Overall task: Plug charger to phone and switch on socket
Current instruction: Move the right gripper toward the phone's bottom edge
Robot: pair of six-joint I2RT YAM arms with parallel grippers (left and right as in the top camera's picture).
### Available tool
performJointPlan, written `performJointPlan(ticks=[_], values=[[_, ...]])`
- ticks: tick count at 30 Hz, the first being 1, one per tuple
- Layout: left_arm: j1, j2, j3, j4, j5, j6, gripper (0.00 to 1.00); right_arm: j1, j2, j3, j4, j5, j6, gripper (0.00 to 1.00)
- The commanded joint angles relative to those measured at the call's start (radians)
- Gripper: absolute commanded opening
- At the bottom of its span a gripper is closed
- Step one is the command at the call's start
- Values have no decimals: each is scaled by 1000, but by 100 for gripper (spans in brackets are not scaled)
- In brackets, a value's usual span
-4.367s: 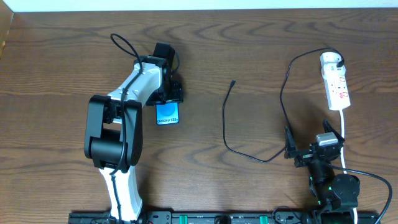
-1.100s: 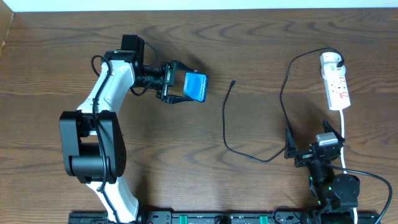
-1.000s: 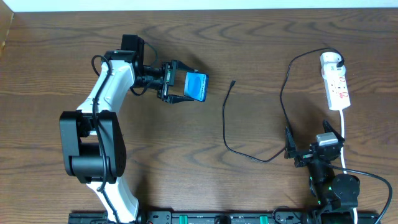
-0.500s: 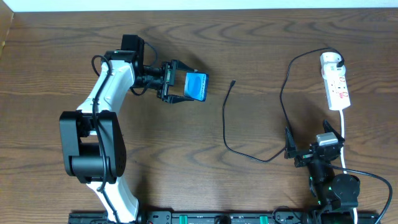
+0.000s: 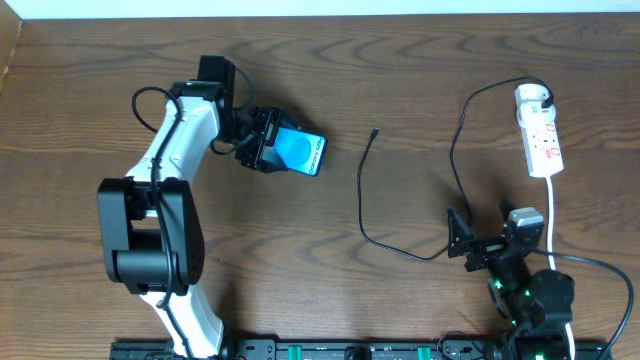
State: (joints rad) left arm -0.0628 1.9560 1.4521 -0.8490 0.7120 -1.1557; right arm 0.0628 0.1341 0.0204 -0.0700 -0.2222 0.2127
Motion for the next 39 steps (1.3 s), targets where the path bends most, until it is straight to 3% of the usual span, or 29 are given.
performJointPlan(ticks=[1, 9, 13, 18, 21, 24, 26, 28, 39], values=[[-35, -28, 18, -2, -182, -5, 72, -5, 95, 79, -1, -45, 79, 99], [-97, -28, 18, 0, -246, -6, 68, -21, 467, 365, -95, -192, 79, 99], [-111, -28, 18, 6, -246, -10, 68, -79, 692, 551, -206, -381, 79, 99], [-113, -28, 18, 29, -206, -37, 69, -108, 923, 696, -181, -601, 79, 99], [-113, -28, 18, 31, -176, -63, 68, -108, 1017, 706, -88, -607, 105, 99], [-113, -28, 18, 37, -153, -73, 69, -93, 1107, 706, 24, -612, 259, 99], [-113, -28, 18, 37, -140, -93, 68, -72, 1163, 706, 73, -603, 312, 89], [-113, -28, 18, 37, -121, -119, 68, -26, 1223, 706, 137, -581, 354, 85], [-114, -28, 18, 36, -63, -144, 69, 242, 1423, 706, 382, -343, 590, 75]])
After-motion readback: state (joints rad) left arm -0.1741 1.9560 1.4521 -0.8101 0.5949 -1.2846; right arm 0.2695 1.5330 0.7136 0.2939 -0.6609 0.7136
